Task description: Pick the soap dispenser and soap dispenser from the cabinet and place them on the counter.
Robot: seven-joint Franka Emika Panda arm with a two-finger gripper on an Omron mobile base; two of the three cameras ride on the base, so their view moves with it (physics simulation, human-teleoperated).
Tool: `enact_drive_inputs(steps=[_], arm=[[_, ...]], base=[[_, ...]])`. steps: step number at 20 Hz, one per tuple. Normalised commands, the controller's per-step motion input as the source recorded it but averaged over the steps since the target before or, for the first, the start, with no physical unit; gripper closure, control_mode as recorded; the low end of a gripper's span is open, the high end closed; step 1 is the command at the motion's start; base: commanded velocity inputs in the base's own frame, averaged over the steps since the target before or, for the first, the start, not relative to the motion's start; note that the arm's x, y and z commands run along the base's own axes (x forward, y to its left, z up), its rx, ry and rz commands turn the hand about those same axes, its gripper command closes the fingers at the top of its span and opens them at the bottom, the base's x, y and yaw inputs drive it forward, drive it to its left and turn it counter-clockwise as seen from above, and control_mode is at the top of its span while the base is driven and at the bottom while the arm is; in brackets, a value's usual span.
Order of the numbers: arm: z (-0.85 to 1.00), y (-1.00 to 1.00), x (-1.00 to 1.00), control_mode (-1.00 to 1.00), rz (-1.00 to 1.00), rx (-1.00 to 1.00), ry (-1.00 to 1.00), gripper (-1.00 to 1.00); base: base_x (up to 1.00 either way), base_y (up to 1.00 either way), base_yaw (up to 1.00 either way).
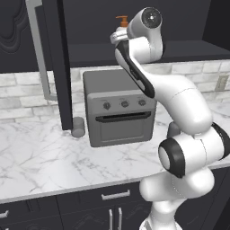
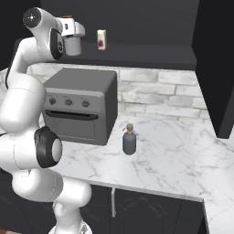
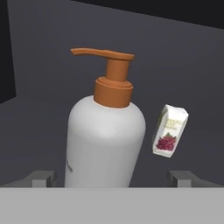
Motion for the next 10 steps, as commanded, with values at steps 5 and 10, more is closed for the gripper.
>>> enact_drive_inputs(steps=[5,10], arm=[[0.0,0.0,0.06,-1.0,0.0,0.01,0.0,-1.0],[-0.03,0.0,0.09,-1.0,0.0,0.0,0.0,-1.0]], base=[[0.0,0.0,0.0],[0.0,0.0,0.0]])
